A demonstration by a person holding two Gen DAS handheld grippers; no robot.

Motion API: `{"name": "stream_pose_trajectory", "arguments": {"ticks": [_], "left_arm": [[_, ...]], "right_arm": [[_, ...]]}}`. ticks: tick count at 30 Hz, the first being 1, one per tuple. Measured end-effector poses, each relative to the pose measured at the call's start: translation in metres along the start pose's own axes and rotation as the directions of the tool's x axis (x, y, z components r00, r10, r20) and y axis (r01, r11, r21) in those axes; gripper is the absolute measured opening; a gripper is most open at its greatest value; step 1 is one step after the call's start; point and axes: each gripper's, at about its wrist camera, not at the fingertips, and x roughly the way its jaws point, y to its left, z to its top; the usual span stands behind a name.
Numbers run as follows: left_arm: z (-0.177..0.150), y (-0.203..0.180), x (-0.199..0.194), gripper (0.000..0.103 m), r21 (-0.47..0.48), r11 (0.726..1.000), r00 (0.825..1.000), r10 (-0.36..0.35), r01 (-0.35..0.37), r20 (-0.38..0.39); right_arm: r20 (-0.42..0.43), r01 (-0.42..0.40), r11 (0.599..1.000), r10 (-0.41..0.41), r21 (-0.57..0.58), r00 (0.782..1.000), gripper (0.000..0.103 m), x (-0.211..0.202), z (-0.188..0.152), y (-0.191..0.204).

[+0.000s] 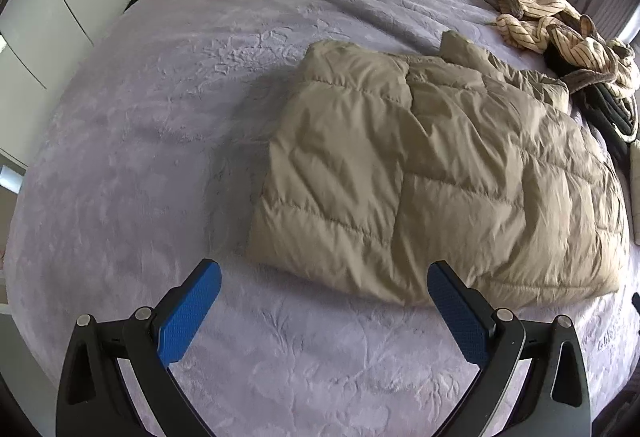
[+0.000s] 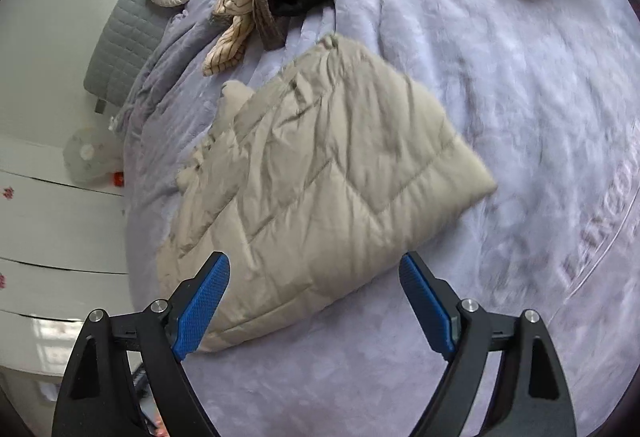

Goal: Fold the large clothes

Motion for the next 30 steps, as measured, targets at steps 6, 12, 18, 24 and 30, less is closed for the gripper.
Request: {"name": "stream_pose_trajectory", "arguments": {"ticks": [6, 12, 18, 24, 30], "left_arm": [[-0.016, -0.003, 0.008, 0.103, 0.036, 0.999, 0.999, 0.012, -0.01, -0.035], [-0.029, -0.001, 0.024, 0.103, 0.017, 1.0, 0.996, -0.005, 0.006, -0.086], [-0.033, -0.002, 0.035, 0.103, 0.013, 1.0, 0.995, -0.012, 0.014, -0.096], [-0.027, -0.001, 0.041, 0.103, -0.017, 0.999, 0.995, -0.035, 0.034, -0.096], [-0.021, 0.004, 0.049, 0.103, -0.069, 0.989, 0.986, -0.137, 0.131, -0.1]], "right_arm": [[-0.137, -0.012, 0.998, 0.022, 0.069, 0.99, 0.089, 0.018, -0.024, -0.013], [-0.178, 0.005, 0.986, 0.025, 0.168, 0.984, 0.089, 0.031, -0.043, -0.043], [-0.184, 0.001, 0.974, 0.042, 0.227, 0.982, 0.089, 0.042, -0.047, -0.06], [-0.199, 0.042, 0.98, -0.002, 0.195, 0.98, 0.089, 0.053, -0.041, -0.057], [-0.201, 0.036, 0.98, 0.004, 0.196, 0.98, 0.089, 0.063, -0.032, -0.053]]}}
